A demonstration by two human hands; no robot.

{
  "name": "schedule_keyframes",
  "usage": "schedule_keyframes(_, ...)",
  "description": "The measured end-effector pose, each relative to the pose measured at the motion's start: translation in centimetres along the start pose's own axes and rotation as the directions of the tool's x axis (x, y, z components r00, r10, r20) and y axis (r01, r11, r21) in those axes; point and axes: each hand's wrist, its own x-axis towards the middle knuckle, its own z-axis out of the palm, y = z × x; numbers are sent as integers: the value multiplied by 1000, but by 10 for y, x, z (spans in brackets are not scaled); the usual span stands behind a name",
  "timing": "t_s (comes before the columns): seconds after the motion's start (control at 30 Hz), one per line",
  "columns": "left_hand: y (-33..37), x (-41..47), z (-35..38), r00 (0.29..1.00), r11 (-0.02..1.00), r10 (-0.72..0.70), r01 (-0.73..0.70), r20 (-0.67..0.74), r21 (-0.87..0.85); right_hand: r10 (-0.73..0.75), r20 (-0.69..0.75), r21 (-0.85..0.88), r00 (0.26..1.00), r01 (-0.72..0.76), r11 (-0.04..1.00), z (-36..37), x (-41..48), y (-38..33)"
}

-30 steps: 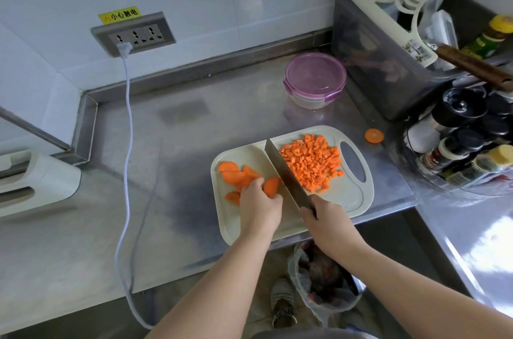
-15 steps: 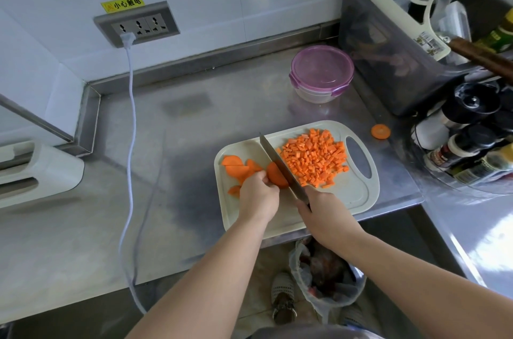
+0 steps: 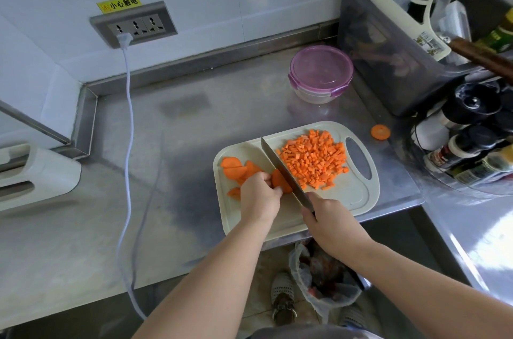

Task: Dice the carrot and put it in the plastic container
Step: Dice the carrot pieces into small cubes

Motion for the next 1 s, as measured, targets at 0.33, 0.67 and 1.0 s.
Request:
schedule_keyframes(0.33,0,4,2,997,994,-68,65,-42,-83,-19,7,-21,1000,19,1000,2,-1,-3)
schedule_keyframes(0.67,-10,14,11,988,945,-157,153,10,-288,-78,-101,-133,992,64,989,-10,-6,-11)
schedule_keyframes(1.0,-13,15,13,989,943,-149,146,12,-301,-41,-19,-173,999,37,984,-4,-8,-16)
